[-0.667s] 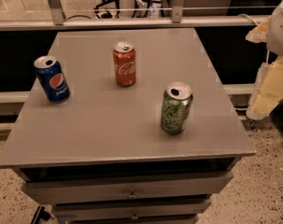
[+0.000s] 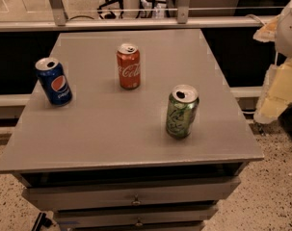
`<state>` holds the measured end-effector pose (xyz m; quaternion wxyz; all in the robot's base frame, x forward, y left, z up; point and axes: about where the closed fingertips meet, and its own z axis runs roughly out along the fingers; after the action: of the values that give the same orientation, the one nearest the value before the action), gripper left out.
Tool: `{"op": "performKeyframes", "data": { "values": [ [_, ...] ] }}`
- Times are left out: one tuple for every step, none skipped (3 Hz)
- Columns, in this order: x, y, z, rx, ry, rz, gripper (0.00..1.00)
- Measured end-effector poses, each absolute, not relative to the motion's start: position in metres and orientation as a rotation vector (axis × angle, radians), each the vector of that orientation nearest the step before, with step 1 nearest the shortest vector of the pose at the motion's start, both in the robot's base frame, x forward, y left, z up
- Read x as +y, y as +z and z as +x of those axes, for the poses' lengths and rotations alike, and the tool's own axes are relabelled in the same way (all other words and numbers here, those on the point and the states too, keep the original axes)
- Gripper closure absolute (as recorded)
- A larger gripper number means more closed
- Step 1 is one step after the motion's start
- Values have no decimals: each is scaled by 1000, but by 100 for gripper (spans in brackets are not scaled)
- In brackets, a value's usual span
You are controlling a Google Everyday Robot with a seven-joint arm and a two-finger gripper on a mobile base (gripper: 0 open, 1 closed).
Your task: Move green can near coke can
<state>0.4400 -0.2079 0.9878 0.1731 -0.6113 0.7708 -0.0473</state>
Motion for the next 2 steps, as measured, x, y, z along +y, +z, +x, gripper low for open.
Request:
{"op": "performKeyframes", "data": {
  "values": [
    [-195, 987, 440, 2163, -143, -1753, 0],
    [-171, 976, 445, 2138, -130, -1812, 0]
  ]
}}
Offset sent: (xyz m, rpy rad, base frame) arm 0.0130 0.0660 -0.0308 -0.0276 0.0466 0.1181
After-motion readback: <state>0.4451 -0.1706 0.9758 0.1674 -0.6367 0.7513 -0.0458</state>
